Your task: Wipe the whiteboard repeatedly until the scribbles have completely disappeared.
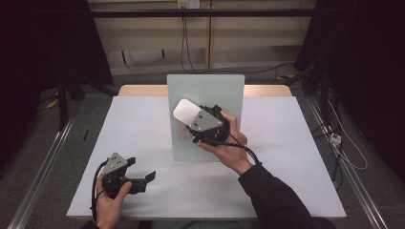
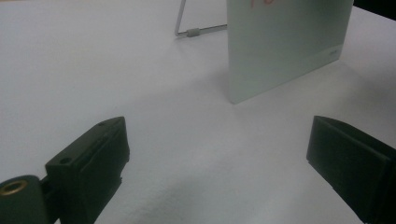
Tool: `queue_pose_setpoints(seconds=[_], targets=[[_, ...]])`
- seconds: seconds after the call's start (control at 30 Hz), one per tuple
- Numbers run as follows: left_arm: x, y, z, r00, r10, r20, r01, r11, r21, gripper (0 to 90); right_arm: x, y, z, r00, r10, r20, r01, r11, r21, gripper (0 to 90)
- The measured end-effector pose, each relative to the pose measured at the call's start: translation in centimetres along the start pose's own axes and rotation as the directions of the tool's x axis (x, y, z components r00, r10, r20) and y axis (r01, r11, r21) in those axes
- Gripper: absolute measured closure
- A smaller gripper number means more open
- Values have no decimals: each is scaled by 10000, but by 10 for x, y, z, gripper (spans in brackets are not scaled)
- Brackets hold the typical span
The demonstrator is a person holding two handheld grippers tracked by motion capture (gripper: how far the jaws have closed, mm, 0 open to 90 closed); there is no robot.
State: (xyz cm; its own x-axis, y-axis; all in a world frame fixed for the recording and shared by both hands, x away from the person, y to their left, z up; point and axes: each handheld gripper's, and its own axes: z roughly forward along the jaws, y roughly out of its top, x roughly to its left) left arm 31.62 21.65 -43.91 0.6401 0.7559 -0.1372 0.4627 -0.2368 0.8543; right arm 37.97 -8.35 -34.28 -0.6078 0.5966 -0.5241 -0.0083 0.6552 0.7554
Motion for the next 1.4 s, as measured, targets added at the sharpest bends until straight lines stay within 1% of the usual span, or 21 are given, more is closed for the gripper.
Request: queue_pose_setpoints(seconds=[0.1,0.13,0.23,0.3,0.4,0.5,0.63,0.7,0.8,0.83,0.87,0.97,1.0,1.03,1.07,1.13,1.27,1.3,1.33,1.4], targets=[[0,0,0,10000,-8,-1,8,10000,-18,56,11,-2,5,9994,-132,-325,135,9999,86,315],[0,0,0,10000,-9,-2,9,10000,-19,56,14,-2,7,9990,-71,-445,78,9999,135,315],[1,0,0,10000,-15,32,15,10000,-43,56,23,-6,10,9968,-83,-793,103,9997,240,316],[0,0,0,10000,10,12,-10,10000,-12,56,29,-8,13,9953,-165,-955,196,9993,324,315],[0,0,0,10000,-1,11,1,10000,-5,56,30,-7,14,9941,-180,-1068,222,9990,376,315],[0,0,0,10000,0,15,0,10000,-7,56,26,-3,12,9956,-228,-910,260,9991,340,315],[1,0,0,10000,-14,37,14,10000,-27,56,11,5,8,9990,-56,-446,65,9998,211,315],[1,0,0,10000,-1,32,1,10000,-3,56,2,9,4,9998,-32,-189,36,9998,204,316],[0,0,1,10000,-10,52,10,10000,-4,56,-12,14,-1,9993,179,328,-183,9997,130,316],[0,0,1,10000,-7,51,7,10000,-8,56,-15,16,-3,9982,315,503,-322,9994,125,316],[0,0,1,10000,7,46,-7,10000,7,56,-17,17,-3,9980,358,520,-364,9993,108,316],[0,0,1,10000,30,60,-30,10000,-1,56,-22,20,-5,9958,491,774,-494,9988,17,315],[0,0,1,10000,14,45,-14,10000,0,56,-22,21,-4,9950,618,780,-618,9981,-20,316],[0,0,1,10000,3,53,-3,10000,2,56,-22,20,-4,9950,601,798,-600,9982,-38,316],[0,0,1,10000,-9,57,9,10000,-9,56,-20,20,-3,9953,547,801,-546,9985,-41,316],[0,0,1,10000,-14,51,14,10000,-12,56,-14,18,0,9975,459,544,-459,9989,-19,316],[-1,0,1,10000,10,56,-10,10000,-28,56,6,13,8,9997,231,64,-232,9996,147,315],[0,0,1,10000,20,61,-20,10000,-7,56,11,11,9,9998,154,-89,-152,9997,193,316],[0,0,1,10000,1,54,-1,10000,-15,56,15,8,11,9994,228,-249,-223,9995,206,316],[0,0,1,10000,1,48,0,10000,-22,56,25,3,14,9987,111,-489,-97,9995,284,316]])
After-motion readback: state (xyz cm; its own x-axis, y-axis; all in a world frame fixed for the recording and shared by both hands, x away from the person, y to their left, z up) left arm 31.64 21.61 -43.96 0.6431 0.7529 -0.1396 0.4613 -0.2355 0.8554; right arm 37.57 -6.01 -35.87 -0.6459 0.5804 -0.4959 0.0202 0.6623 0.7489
